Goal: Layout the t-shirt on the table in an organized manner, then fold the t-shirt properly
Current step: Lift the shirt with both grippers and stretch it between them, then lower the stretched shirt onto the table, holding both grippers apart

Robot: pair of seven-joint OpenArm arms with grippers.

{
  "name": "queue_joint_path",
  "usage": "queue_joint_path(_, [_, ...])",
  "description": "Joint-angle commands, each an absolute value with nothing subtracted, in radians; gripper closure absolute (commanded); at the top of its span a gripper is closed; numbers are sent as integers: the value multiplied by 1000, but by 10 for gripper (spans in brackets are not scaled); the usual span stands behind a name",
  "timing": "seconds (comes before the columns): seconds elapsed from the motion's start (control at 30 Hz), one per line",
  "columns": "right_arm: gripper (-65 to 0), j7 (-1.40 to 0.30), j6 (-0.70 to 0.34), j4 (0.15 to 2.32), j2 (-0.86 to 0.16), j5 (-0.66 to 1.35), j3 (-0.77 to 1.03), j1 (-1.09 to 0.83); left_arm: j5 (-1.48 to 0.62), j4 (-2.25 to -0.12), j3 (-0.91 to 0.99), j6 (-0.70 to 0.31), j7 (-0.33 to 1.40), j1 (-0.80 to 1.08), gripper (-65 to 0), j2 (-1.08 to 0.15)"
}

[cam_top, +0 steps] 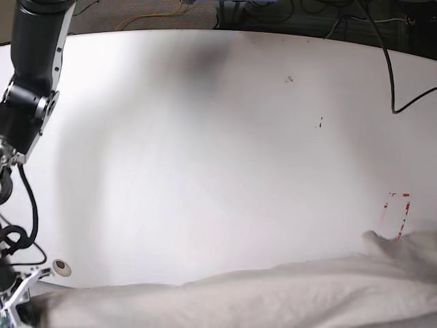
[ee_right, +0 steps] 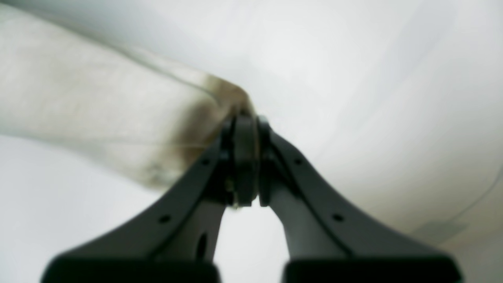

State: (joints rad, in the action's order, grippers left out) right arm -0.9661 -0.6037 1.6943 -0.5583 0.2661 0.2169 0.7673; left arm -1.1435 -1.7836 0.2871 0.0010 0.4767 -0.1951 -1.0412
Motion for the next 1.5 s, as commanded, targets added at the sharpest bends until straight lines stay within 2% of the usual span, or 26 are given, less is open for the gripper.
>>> queue_joint_path(0.0, [0, -943, -616, 1751, -572, 271, 272, 694, -1141, -1788, 300, 5, 449, -153, -1, -1017])
queue_joint_path(0.4, [0, -894, -698, 1807, -415, 262, 549, 222, -998, -1787, 302, 5, 449, 176, -1, -789])
queue_joint_path(0.7, [0, -759, -698, 1762, -332, 262, 601, -36, -854, -1788, 302, 4, 449, 352, -1, -645])
queue_joint_path(0.97, [0, -696, -698, 1712, -325, 268, 602, -150, -766, -1784, 309, -120, 449, 463, 0, -584])
queue_joint_path(1.47, [0, -682, -698, 1705, -323, 269, 604, -251, -673, -1784, 449, -252, 449, 610, 0, -549])
